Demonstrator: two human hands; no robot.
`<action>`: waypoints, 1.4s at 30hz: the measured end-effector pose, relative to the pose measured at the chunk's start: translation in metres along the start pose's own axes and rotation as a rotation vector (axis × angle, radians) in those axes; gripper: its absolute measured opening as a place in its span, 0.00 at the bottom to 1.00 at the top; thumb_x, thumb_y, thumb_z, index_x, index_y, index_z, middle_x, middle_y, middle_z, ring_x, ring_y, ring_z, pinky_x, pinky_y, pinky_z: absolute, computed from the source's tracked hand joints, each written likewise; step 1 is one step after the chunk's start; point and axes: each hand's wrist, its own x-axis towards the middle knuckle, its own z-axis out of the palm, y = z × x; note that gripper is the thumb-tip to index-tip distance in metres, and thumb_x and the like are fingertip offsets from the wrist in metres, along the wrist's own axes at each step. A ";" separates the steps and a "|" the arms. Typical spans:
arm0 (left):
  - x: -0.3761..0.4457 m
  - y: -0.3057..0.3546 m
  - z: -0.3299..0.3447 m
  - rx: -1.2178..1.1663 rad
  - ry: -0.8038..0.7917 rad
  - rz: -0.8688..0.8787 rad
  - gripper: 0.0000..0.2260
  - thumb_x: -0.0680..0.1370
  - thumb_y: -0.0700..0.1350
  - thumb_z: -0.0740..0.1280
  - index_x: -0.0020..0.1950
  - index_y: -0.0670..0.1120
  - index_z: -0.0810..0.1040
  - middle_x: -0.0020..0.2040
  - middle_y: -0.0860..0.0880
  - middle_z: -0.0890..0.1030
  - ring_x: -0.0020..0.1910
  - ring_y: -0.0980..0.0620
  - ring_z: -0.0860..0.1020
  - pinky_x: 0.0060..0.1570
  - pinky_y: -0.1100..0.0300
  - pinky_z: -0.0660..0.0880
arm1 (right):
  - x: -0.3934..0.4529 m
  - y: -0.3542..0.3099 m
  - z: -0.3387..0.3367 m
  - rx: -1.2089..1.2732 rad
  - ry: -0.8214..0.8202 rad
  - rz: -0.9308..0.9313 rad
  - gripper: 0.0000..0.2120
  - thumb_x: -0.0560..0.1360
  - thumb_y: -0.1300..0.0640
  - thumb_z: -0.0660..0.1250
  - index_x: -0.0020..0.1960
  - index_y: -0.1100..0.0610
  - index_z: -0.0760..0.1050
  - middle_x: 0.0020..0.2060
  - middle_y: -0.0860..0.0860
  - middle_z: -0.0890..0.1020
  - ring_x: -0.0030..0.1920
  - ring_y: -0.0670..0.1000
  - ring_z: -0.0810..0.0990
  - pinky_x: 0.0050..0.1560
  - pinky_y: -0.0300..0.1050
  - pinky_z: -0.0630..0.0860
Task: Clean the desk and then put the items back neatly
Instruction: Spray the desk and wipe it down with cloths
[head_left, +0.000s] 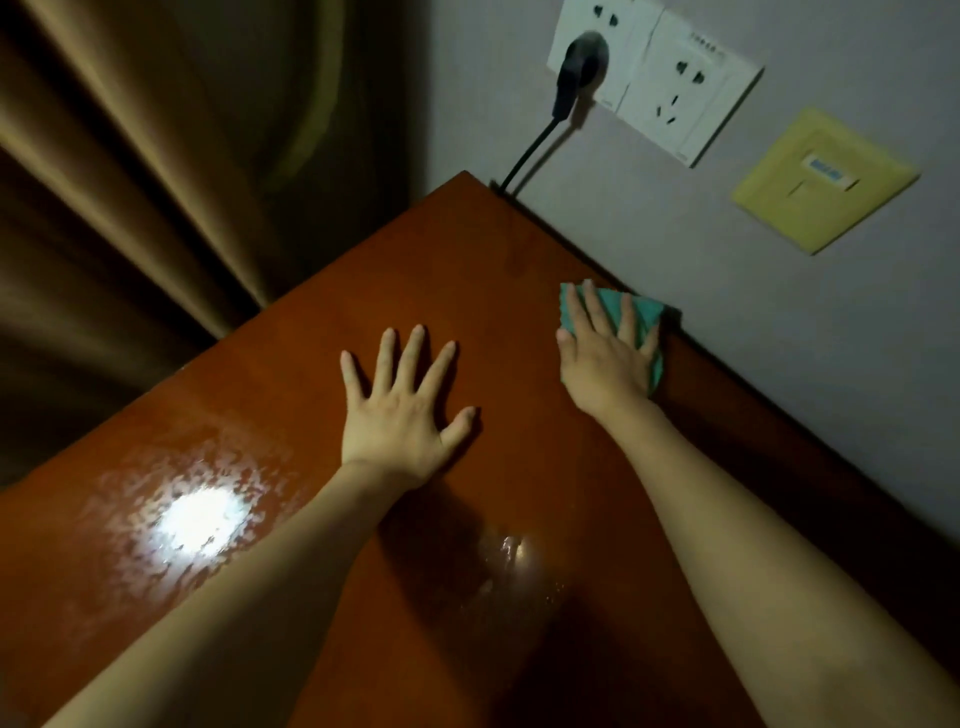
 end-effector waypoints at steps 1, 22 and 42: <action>-0.005 0.000 0.001 0.001 -0.001 0.010 0.34 0.71 0.70 0.34 0.76 0.59 0.38 0.78 0.50 0.40 0.76 0.46 0.35 0.70 0.37 0.34 | -0.013 -0.013 0.004 -0.017 -0.013 -0.070 0.25 0.82 0.45 0.42 0.77 0.43 0.37 0.76 0.41 0.40 0.76 0.56 0.38 0.73 0.65 0.39; -0.072 -0.011 0.008 0.014 0.043 0.071 0.32 0.76 0.69 0.39 0.77 0.57 0.51 0.78 0.48 0.54 0.77 0.46 0.48 0.71 0.41 0.39 | -0.122 -0.017 0.036 -0.158 -0.061 -0.525 0.26 0.80 0.43 0.40 0.75 0.42 0.36 0.75 0.41 0.43 0.76 0.54 0.43 0.71 0.65 0.47; -0.001 0.000 0.000 -0.024 0.012 -0.061 0.31 0.75 0.69 0.42 0.76 0.62 0.43 0.78 0.52 0.42 0.76 0.47 0.37 0.68 0.32 0.35 | 0.038 -0.038 -0.007 -0.055 0.009 -0.178 0.24 0.82 0.46 0.41 0.77 0.43 0.39 0.77 0.41 0.42 0.77 0.56 0.41 0.72 0.66 0.41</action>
